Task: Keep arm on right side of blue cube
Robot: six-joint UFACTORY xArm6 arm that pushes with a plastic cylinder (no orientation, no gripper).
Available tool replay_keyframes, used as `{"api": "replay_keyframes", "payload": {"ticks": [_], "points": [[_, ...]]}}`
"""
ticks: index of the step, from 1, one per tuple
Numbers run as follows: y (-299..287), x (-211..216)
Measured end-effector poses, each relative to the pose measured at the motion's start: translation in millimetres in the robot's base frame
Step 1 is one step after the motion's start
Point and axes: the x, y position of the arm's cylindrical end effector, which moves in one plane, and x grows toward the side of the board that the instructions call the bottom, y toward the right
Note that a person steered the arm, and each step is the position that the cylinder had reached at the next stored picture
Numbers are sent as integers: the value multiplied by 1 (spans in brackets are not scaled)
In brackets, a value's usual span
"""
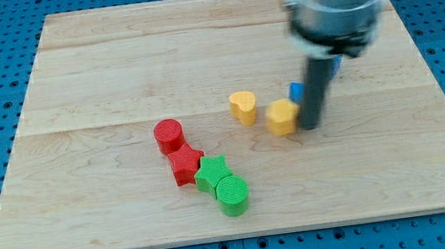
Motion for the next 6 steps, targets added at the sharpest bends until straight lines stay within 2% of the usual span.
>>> {"api": "replay_keyframes", "payload": {"ticks": [1, 4, 5, 6], "points": [[-65, 0], [-77, -76], [-22, -78], [29, -118]]}}
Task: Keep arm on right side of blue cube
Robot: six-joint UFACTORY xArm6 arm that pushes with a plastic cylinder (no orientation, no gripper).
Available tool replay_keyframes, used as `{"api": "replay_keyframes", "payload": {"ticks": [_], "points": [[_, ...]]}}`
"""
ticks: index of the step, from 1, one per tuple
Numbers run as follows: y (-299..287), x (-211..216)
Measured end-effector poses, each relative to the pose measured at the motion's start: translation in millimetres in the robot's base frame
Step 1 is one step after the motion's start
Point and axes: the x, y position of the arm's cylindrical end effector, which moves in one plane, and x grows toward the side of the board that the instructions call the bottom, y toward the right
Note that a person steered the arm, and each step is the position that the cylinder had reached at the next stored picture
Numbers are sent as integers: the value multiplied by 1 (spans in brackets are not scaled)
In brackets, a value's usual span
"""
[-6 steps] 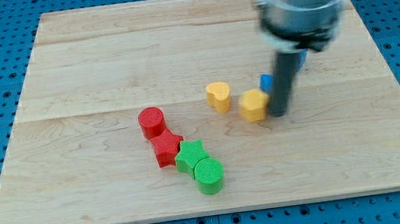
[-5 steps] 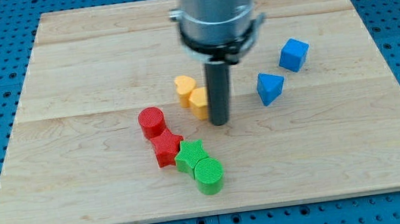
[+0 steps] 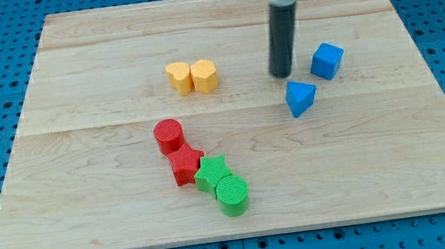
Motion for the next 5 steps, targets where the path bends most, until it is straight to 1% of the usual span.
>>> {"api": "replay_keyframes", "payload": {"ticks": [1, 2, 3, 4, 5], "points": [[7, -48], [120, -37], [137, 16], [104, 31], [41, 13]]}}
